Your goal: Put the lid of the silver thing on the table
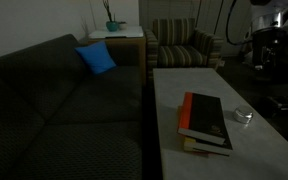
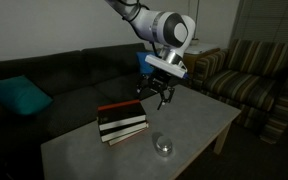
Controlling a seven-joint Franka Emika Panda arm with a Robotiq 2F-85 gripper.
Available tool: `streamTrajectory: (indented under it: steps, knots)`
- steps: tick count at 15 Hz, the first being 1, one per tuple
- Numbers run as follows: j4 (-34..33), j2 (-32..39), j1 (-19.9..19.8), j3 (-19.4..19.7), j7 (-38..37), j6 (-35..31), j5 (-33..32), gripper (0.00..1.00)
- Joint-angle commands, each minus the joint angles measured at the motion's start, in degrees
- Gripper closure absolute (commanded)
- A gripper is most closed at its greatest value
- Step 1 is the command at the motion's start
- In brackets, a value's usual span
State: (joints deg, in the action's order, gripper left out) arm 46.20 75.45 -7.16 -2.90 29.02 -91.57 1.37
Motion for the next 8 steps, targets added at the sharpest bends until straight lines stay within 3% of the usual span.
streamTrajectory:
  steps: [1,8]
  knots:
    - [-2.25,3.24,0.69,1.24,-4.38,-4.94,-0.26,0.0]
    - [-8.0,10.46,0.55,1.55,-11.19,-8.88,-0.63,0.0]
